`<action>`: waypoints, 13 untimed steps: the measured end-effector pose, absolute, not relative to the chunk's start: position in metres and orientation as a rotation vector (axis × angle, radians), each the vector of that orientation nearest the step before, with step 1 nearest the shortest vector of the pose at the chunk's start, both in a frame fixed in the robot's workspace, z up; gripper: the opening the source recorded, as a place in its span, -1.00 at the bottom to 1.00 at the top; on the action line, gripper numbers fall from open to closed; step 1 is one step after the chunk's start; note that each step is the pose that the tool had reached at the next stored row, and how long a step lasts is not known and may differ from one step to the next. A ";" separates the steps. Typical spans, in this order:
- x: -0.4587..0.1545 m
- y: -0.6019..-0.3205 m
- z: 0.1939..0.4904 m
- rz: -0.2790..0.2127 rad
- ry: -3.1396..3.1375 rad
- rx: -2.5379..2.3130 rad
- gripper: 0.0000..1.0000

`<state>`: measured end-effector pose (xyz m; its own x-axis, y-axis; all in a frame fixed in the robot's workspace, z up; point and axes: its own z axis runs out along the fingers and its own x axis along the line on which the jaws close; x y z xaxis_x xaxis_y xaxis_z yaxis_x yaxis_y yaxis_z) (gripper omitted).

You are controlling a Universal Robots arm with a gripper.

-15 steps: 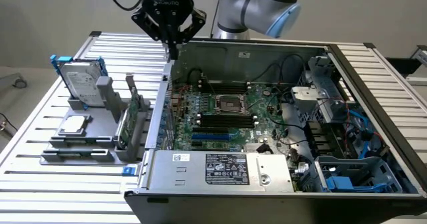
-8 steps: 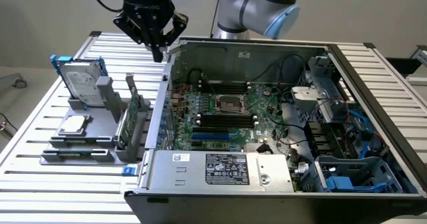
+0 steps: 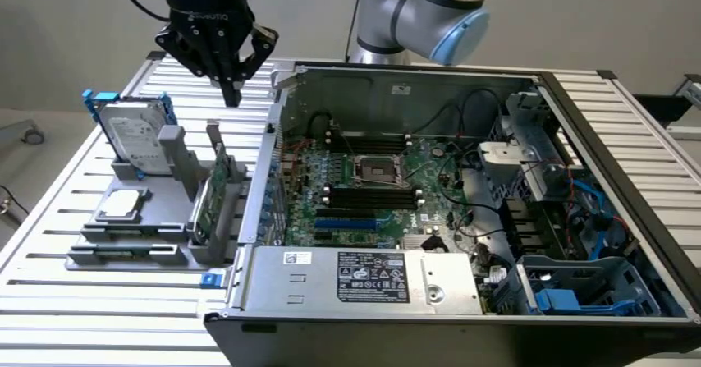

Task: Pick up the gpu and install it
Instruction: 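Reach for the gpu, then pick up the gpu and move the gpu toward the slot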

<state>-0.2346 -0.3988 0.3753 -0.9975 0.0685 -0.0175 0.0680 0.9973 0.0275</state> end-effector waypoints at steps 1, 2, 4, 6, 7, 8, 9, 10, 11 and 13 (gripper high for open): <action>-0.238 -0.399 0.375 0.038 3.121 0.106 -0.79; -0.241 -0.399 0.374 0.034 3.121 0.105 -0.79; -0.246 -0.399 0.373 0.025 3.122 0.102 -0.79; -0.251 -0.399 0.373 0.016 3.122 0.099 -0.79; -0.253 -0.399 0.372 0.011 3.123 0.098 -0.79; -0.255 -0.399 0.372 0.007 3.123 0.096 -0.79; -0.258 -0.399 0.372 0.002 3.123 0.095 -0.79; -0.260 -0.399 0.371 -0.002 3.123 0.093 -0.79; -0.263 -0.399 0.371 -0.007 3.124 0.092 -0.79; -0.267 -0.399 0.370 -0.016 3.124 0.089 -0.79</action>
<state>-0.2675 -0.3988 0.3699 -0.9983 0.0567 -0.0164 0.0569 0.9983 -0.0096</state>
